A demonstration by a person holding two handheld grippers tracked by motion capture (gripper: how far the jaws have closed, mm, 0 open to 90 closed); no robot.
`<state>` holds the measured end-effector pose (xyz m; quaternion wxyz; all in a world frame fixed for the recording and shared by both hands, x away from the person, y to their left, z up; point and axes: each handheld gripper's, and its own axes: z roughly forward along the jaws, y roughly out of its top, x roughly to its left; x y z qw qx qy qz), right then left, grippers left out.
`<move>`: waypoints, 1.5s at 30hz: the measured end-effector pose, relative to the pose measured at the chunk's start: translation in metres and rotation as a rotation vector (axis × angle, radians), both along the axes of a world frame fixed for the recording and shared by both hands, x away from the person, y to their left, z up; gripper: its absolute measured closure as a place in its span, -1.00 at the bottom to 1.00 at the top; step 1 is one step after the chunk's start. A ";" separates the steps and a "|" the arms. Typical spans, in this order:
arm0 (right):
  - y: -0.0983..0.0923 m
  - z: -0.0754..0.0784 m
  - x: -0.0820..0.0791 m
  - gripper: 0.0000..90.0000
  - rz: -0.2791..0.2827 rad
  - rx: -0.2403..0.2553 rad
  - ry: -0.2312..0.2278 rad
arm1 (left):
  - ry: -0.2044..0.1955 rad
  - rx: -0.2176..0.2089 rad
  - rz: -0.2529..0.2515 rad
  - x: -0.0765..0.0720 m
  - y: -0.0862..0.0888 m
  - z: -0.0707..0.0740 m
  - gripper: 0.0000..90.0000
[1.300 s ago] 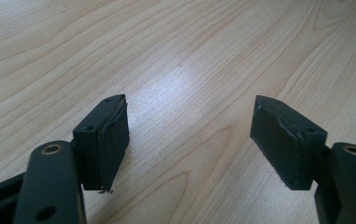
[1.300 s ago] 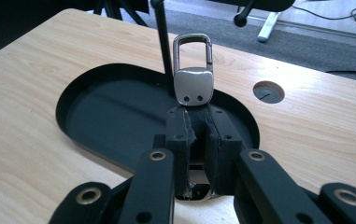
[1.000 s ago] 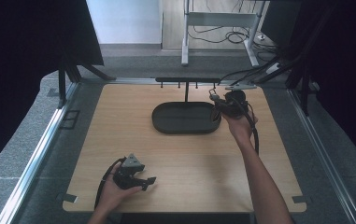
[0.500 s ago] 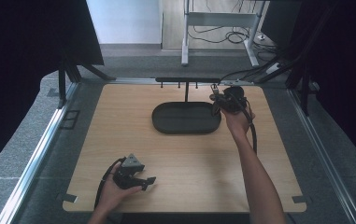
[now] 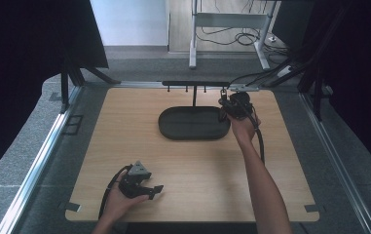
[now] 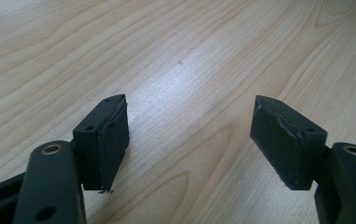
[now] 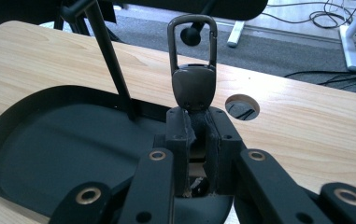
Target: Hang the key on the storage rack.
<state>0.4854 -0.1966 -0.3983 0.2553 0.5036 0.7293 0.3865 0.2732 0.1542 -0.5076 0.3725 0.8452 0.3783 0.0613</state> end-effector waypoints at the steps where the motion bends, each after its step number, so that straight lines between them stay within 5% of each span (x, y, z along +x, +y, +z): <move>1: 0.000 -0.001 0.001 0.79 0.001 0.003 -0.001 | 0.001 0.001 0.000 0.000 0.000 0.000 -0.36; 9: 0.001 -0.003 -0.004 0.56 -0.011 -0.029 -0.027 | -0.004 -0.005 0.008 0.000 0.003 0.001 -0.36; 19: -0.008 0.000 -0.026 0.39 0.056 -0.004 -0.021 | -0.010 -0.005 0.016 0.001 0.006 0.003 -0.36; 34: -0.018 -0.002 -0.083 0.30 0.205 0.045 -0.010 | -0.013 0.005 0.009 0.000 0.003 0.003 -0.36; 45: -0.029 -0.027 -0.138 0.28 0.278 0.075 -0.014 | -0.014 0.007 0.010 -0.001 0.001 0.003 -0.36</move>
